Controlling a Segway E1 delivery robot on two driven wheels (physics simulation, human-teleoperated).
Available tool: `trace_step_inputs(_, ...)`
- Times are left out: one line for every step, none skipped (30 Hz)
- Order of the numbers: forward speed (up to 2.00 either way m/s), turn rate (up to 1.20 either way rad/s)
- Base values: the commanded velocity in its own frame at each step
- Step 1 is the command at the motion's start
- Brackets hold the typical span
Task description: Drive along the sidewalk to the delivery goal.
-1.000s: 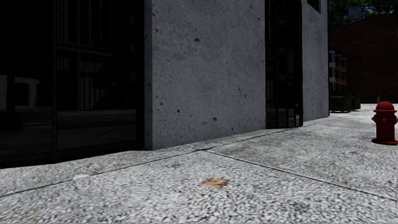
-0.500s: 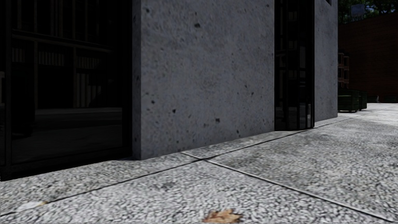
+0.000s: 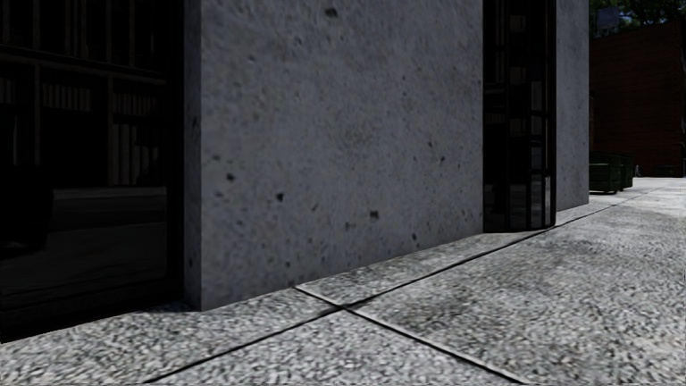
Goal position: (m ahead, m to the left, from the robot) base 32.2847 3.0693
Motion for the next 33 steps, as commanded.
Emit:
trace_step_inputs(1.27, -1.03)
trace_step_inputs(1.27, -1.05)
trace_step_inputs(1.27, -1.05)
trace_step_inputs(1.27, -1.05)
trace_step_inputs(1.27, -1.05)
trace_step_inputs(1.27, -1.05)
trace_step_inputs(1.27, -1.05)
trace_step_inputs(1.27, -1.05)
trace_step_inputs(1.27, -1.04)
trace_step_inputs(1.27, -0.33)
trace_step_inputs(1.27, 0.00)
trace_step_inputs(1.27, 0.00)
trace_step_inputs(1.27, 0.00)
trace_step_inputs(1.27, 0.00)
trace_step_inputs(1.27, 0.00)
trace_step_inputs(1.27, 0.00)
trace_step_inputs(1.27, 0.00)
trace_step_inputs(1.27, 0.00)
trace_step_inputs(1.27, 0.00)
trace_step_inputs(1.27, 0.00)
trace_step_inputs(1.27, 0.00)
trace_step_inputs(1.27, 0.00)
trace_step_inputs(1.27, 0.00)
trace_step_inputs(1.27, 0.00)
trace_step_inputs(1.27, 0.00)
trace_step_inputs(1.27, 0.00)
trace_step_inputs(1.27, 0.00)
trace_step_inputs(1.27, 0.00)
trace_step_inputs(1.26, 0.00)
trace_step_inputs(1.26, 0.00)
trace_step_inputs(1.26, -0.20)
trace_step_inputs(1.26, -0.41)
trace_step_inputs(1.26, -0.58)
